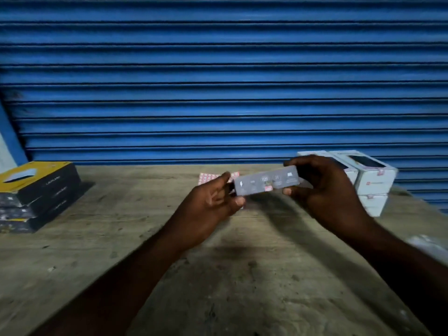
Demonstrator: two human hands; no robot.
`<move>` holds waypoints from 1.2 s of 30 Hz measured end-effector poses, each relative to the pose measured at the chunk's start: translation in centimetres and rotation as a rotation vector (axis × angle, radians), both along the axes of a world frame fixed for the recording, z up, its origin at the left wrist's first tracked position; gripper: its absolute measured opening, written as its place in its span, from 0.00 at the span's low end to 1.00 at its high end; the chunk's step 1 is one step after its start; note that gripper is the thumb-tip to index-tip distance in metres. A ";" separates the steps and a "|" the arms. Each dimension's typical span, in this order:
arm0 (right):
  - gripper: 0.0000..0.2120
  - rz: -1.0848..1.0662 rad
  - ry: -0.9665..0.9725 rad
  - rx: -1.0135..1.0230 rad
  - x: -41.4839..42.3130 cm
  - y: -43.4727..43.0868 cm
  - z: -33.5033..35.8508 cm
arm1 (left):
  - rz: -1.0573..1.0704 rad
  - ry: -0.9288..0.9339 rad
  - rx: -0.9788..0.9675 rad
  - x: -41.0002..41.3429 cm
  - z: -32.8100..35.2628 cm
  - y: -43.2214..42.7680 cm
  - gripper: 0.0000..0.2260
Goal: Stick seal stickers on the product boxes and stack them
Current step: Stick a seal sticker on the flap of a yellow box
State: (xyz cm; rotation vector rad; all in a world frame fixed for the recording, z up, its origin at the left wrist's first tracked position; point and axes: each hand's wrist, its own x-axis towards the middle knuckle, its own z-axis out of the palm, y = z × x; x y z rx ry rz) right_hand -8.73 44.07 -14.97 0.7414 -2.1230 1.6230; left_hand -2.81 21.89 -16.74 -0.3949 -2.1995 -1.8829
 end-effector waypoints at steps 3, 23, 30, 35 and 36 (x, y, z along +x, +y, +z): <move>0.24 -0.092 0.018 0.055 0.6 0.6 -1.5 | 0.000 -0.073 0.148 -0.1 -1.2 1.5 0.10; 0.12 -0.315 0.152 0.863 1.1 3.3 -2.2 | 0.393 0.113 -0.361 -5.0 -4.0 7.7 0.16; 0.18 -0.441 0.126 1.053 1.4 3.2 -3.3 | 0.391 0.076 -0.469 -5.2 -4.6 8.4 0.16; 0.16 -0.457 0.151 1.127 0.7 3.0 -3.9 | 0.370 0.058 -0.392 -5.6 -4.7 8.5 0.22; 0.16 -0.458 0.151 1.134 0.7 2.9 -3.9 | 0.360 0.048 -0.365 -5.6 -4.8 8.5 0.25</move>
